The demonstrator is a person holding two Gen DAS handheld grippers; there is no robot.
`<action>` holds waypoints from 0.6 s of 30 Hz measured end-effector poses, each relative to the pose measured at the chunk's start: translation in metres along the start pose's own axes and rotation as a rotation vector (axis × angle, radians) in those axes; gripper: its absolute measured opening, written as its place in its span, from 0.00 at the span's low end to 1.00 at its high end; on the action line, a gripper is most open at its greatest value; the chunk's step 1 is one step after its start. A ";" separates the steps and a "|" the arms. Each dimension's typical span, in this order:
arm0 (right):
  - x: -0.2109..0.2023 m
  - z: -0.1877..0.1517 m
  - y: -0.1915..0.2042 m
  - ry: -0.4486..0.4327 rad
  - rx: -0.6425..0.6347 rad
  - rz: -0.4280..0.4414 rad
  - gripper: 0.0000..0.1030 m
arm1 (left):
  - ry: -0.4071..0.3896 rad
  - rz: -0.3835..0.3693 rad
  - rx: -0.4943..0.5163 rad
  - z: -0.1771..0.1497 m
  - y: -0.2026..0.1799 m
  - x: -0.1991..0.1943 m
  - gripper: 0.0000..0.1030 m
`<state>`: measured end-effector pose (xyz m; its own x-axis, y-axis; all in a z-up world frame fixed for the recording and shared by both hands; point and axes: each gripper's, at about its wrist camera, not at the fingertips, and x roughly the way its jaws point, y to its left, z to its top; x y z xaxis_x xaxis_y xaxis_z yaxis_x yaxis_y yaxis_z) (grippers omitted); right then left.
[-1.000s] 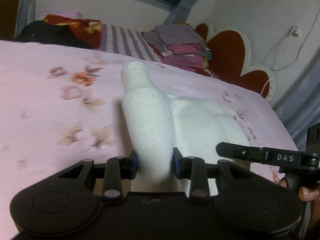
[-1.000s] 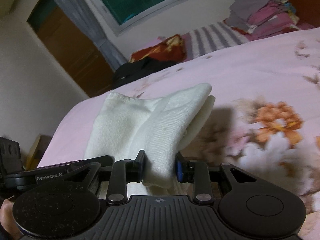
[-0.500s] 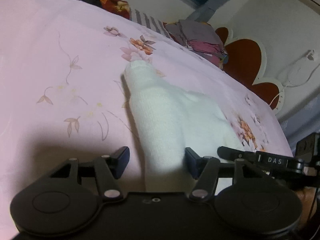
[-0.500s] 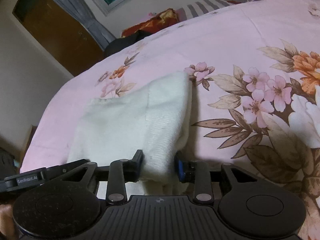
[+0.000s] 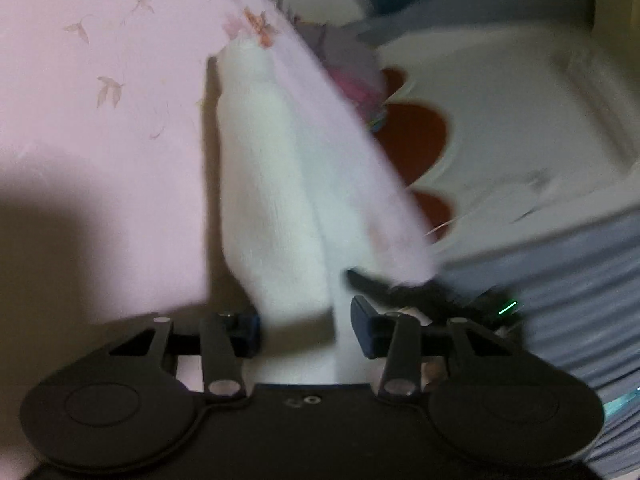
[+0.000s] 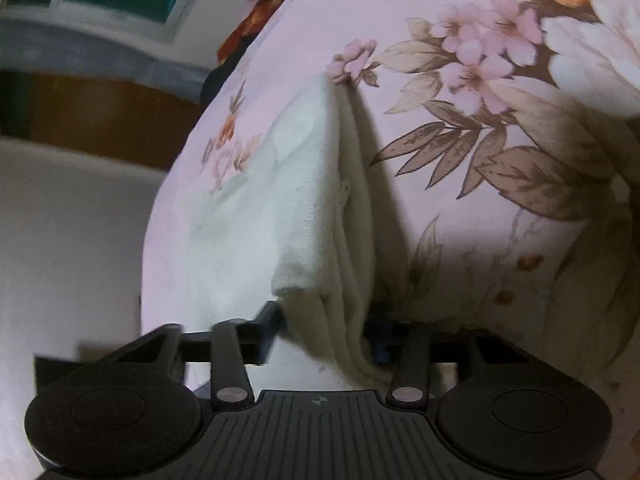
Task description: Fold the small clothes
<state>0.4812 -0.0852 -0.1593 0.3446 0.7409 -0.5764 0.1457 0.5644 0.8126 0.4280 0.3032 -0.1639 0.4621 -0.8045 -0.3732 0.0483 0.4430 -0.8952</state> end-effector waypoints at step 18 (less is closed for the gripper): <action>0.037 0.006 0.105 -0.298 -0.687 -0.412 0.18 | -0.118 0.521 0.667 0.048 -0.093 0.058 0.21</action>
<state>0.5150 -0.0006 -0.0953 0.6309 0.3558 -0.6895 -0.2489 0.9345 0.2544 0.4932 0.2342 -0.0904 0.6577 -0.4032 -0.6363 0.2980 0.9151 -0.2718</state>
